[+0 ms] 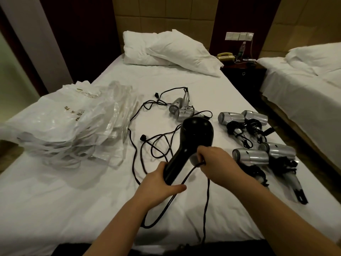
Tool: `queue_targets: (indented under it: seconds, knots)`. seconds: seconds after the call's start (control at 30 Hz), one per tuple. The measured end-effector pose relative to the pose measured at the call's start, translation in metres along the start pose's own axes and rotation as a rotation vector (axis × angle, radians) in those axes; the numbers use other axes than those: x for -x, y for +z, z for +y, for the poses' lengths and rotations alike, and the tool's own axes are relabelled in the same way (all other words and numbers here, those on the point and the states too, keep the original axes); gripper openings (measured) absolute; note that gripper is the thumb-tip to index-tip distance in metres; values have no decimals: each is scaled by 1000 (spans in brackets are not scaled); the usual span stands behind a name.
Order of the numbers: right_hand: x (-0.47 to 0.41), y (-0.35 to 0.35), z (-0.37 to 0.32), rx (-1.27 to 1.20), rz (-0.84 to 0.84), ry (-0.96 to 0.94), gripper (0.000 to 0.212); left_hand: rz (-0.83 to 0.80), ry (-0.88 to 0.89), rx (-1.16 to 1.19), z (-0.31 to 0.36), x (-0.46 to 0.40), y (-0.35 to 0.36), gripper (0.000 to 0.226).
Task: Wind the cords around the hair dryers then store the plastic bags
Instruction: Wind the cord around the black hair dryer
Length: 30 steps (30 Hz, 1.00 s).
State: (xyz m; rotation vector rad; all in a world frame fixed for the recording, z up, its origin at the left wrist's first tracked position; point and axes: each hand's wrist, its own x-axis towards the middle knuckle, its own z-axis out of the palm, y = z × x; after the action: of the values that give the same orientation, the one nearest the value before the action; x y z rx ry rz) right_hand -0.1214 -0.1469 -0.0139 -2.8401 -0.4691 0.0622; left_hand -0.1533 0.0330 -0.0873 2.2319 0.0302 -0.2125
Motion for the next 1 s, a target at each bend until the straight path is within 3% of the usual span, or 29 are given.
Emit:
queue_targets:
  seconds: [0.1, 0.17, 0.27, 0.3, 0.4, 0.5, 0.63, 0.87, 1.0]
  knots:
    - [5, 8, -2, -107, 147, -45, 16, 60, 20, -51, 1, 1, 3, 49]
    - [3, 8, 0, -293, 173, 57, 13, 109, 19, -83, -1, 1, 3, 41]
    - [-1, 1, 9, -891, -50, 345, 22, 181, 2, -118, -8, 0, -3, 34]
    - [-1, -1, 14, -972, -135, 379, 25, 187, -4, -125, -10, 0, -5, 34]
    - [-6, -10, 25, -683, -266, 332, 23, 173, -16, -134, -14, 3, -8, 34]
    - [-15, -28, 19, -305, -315, 153, 26, 131, -1, -190, -14, 5, -11, 41]
    - [-17, -46, 7, -72, -190, -9, 9, 45, 20, -247, -12, 7, -16, 51]
    - [-9, -55, 0, -69, 109, -166, 30, -55, 129, -294, -9, 11, -37, 36]
    - [-22, -57, 2, -147, 67, -104, 55, -195, 216, -291, -6, 19, -52, 33]
